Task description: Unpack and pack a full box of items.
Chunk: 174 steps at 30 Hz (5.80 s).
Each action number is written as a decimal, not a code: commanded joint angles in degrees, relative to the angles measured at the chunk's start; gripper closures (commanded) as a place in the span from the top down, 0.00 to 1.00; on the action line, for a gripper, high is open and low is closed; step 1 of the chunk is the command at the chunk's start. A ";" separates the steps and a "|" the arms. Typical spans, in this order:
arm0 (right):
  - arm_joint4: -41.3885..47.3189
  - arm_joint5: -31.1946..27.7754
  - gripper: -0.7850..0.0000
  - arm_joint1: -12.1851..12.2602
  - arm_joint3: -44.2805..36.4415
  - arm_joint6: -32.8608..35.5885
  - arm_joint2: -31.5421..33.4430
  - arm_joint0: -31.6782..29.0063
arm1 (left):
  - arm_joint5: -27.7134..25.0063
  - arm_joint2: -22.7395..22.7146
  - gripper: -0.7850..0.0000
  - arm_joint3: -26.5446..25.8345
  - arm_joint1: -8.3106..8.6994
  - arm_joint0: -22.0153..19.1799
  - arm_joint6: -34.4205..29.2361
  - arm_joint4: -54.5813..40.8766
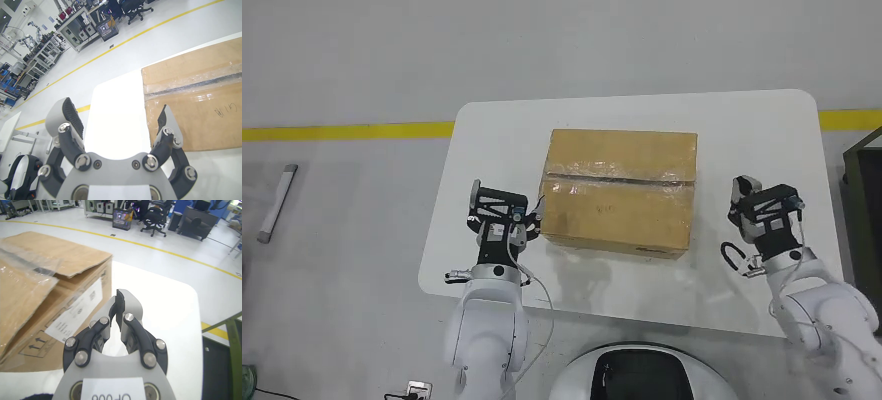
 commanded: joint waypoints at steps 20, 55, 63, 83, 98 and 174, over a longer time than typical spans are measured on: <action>5.34 -3.49 0.00 0.39 -4.75 -4.92 14.19 -11.03 | -9.07 18.28 1.00 9.21 -0.87 -10.07 -0.47 3.41; 5.45 -3.52 0.00 0.03 -6.48 -6.40 14.40 -11.86 | -6.04 26.01 0.49 26.85 -3.84 -22.26 -3.64 4.29; 4.98 -3.28 0.00 -0.03 -6.50 -5.85 13.80 -11.33 | -5.64 25.77 0.45 26.74 -3.87 -22.31 -2.70 7.73; 4.82 -3.97 0.00 -0.13 -7.39 -4.81 11.94 -9.97 | 0.84 14.40 0.00 18.64 -2.57 -19.34 0.19 16.33; 3.51 -5.60 0.00 -0.12 -8.65 -4.34 9.10 -9.09 | 4.68 -2.24 0.00 11.55 -0.90 -16.76 -1.83 23.19; 15.53 -14.59 0.00 1.94 -8.77 5.69 14.14 -8.44 | -11.11 22.69 1.00 16.55 -1.87 -19.05 -2.43 15.44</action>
